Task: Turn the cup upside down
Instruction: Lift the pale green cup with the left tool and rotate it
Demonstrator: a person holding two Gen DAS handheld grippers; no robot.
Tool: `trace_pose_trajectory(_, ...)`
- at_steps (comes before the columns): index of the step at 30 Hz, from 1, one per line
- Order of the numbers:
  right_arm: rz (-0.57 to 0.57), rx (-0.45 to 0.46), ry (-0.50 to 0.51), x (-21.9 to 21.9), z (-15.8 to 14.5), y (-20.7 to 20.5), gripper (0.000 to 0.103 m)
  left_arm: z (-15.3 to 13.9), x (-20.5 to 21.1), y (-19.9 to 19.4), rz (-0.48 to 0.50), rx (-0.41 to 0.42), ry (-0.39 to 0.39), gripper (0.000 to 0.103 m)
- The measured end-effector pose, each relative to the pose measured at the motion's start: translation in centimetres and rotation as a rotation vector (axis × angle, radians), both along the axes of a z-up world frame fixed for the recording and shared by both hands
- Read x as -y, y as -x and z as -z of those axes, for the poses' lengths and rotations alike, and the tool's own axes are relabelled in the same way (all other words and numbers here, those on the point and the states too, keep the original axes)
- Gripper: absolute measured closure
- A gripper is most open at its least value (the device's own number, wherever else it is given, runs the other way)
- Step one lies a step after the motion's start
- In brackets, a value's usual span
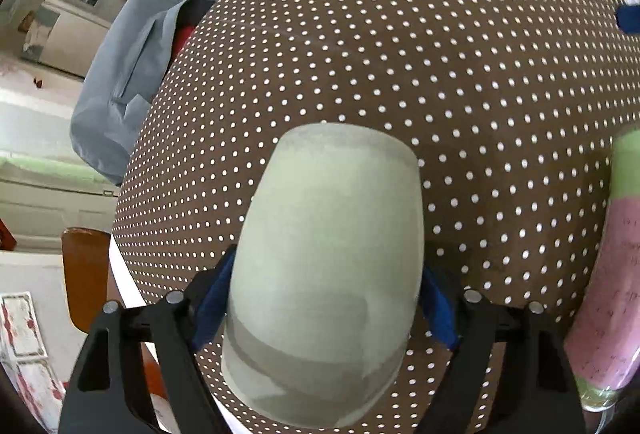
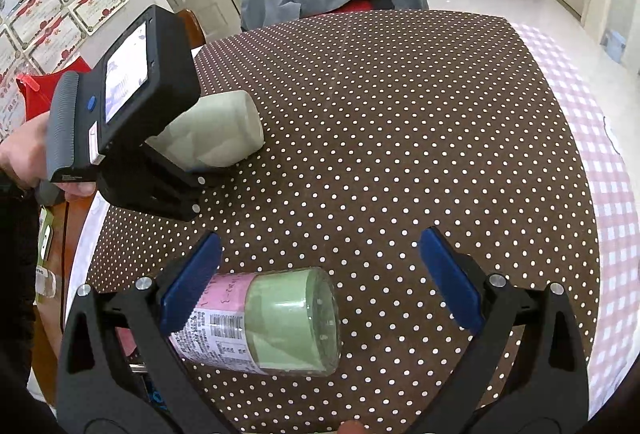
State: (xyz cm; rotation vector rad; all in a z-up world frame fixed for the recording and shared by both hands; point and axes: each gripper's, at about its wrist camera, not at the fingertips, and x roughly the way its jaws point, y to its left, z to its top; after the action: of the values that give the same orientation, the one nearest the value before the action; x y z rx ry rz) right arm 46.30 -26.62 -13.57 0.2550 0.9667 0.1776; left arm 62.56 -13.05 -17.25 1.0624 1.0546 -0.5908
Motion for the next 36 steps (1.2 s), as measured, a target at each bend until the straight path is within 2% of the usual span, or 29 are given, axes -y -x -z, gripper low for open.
trace_pose_trajectory(6, 0.024, 0.008, -0.009, 0.5, -0.3, 1.0, 0.006, -1.3, -0.8, 0.5, -0.086, -0.004, 0.091, 0.024)
trace_pose_trajectory(13, 0.046, 0.030, -0.022, 0.9, -1.2, 3.0, 0.006, -3.3, -2.2, 2.7, -0.161, 0.025, 0.148, 0.024)
trace_pose_trajectory(19, 0.058, 0.053, -0.032, 0.7, -2.6, 5.1, 0.006, -6.7, -4.0, 5.3, -0.229, 0.070, 0.209, 0.024)
trace_pose_trajectory(25, 0.070, 0.105, -0.034, 0.8, -4.9, 8.8, 0.006, -10.6, -5.4, 10.0, -0.278, 0.139, 0.279, 0.024)
trace_pose_trajectory(34, 0.079, 0.195, -0.039, 0.3, -8.5, 16.5, 0.006, -16.6, -7.3, 20.2, -0.319, 0.240, 0.397, 0.024)
trace_pose_trajectory(36, 0.079, 0.216, -0.041, 0.0, -9.1, 18.3, 0.006, -17.0, -7.7, 20.7, -0.325, 0.248, 0.422, 0.024)
